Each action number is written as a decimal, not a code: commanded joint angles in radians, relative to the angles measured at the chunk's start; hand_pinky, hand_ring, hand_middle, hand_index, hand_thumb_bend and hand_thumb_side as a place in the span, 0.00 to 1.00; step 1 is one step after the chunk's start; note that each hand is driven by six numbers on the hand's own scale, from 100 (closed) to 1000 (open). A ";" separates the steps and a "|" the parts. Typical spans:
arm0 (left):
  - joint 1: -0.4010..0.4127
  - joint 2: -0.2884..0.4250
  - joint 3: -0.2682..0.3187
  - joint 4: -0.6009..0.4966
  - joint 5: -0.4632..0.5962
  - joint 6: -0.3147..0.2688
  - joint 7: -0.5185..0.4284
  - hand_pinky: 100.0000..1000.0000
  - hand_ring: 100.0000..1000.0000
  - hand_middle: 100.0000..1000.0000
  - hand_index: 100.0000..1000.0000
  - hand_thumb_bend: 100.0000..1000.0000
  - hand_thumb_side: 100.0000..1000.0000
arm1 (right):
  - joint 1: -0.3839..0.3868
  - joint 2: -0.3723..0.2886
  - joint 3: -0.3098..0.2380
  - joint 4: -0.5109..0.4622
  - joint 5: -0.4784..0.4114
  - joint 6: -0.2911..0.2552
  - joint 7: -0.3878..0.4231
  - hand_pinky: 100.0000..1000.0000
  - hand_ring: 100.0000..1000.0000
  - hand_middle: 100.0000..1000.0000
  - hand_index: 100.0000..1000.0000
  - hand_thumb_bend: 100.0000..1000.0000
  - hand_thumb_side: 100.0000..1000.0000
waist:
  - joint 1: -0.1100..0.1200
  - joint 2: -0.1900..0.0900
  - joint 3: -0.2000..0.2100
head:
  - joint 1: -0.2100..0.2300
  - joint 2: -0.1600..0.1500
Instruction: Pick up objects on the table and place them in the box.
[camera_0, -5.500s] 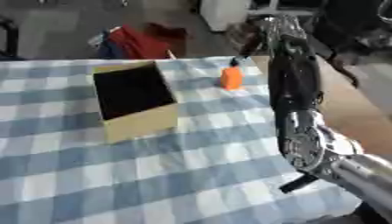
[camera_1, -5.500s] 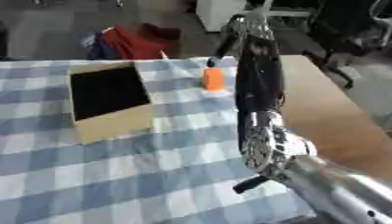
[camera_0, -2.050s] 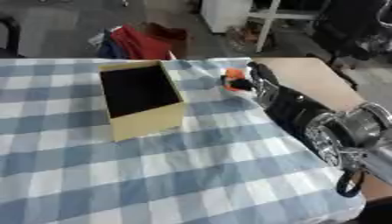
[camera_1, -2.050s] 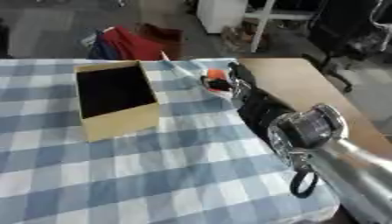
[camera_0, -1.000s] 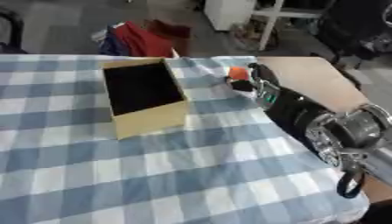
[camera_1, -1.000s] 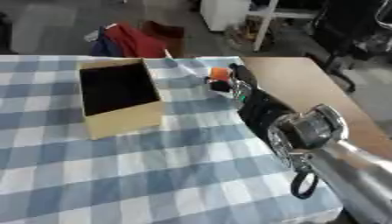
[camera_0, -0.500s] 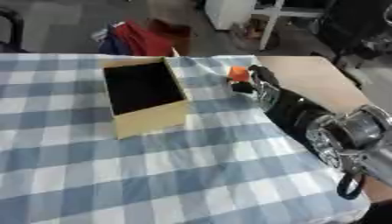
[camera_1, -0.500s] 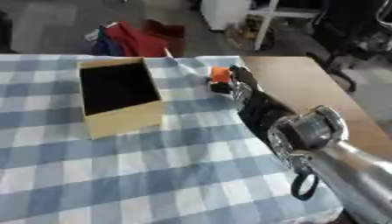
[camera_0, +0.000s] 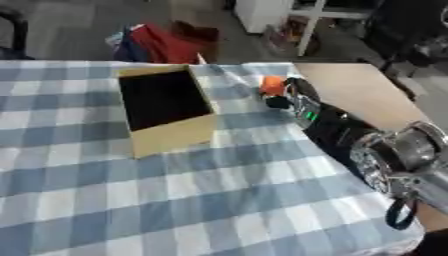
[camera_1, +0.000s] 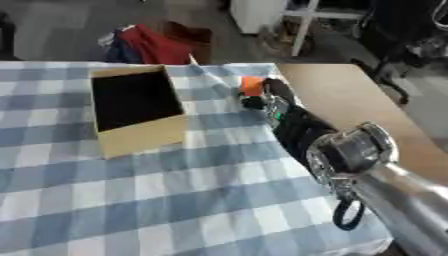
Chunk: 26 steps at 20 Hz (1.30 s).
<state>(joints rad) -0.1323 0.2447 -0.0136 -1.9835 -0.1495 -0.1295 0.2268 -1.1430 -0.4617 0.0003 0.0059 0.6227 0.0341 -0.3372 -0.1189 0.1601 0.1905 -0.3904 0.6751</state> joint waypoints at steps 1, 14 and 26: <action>-0.009 0.007 0.003 -0.016 0.002 -0.002 -0.002 0.81 0.60 0.55 0.73 0.00 0.58 | -0.017 -0.025 0.003 -0.006 0.010 -0.005 -0.014 0.71 0.66 0.65 0.79 0.24 0.49 | 0.005 -0.015 -0.001 | -0.004 -0.011; -0.011 0.005 0.004 -0.016 0.002 -0.002 -0.001 0.81 0.60 0.55 0.73 0.00 0.58 | -0.014 -0.023 0.002 -0.006 0.025 -0.017 -0.121 0.69 0.61 0.57 0.71 0.15 0.46 | 0.005 -0.012 0.005 | -0.005 -0.014; -0.012 0.008 0.005 -0.016 0.004 -0.004 -0.002 0.81 0.60 0.55 0.73 0.00 0.58 | -0.022 -0.027 0.005 -0.006 0.042 -0.035 -0.172 0.68 0.60 0.53 0.67 0.09 0.43 | 0.003 -0.016 0.007 | -0.005 -0.013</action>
<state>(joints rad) -0.1332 0.2445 -0.0136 -1.9835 -0.1495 -0.1296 0.2268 -1.1394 -0.4610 0.0006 0.0059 0.6576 0.0022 -0.5013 -0.1203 0.1606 0.1986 -0.3928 0.6745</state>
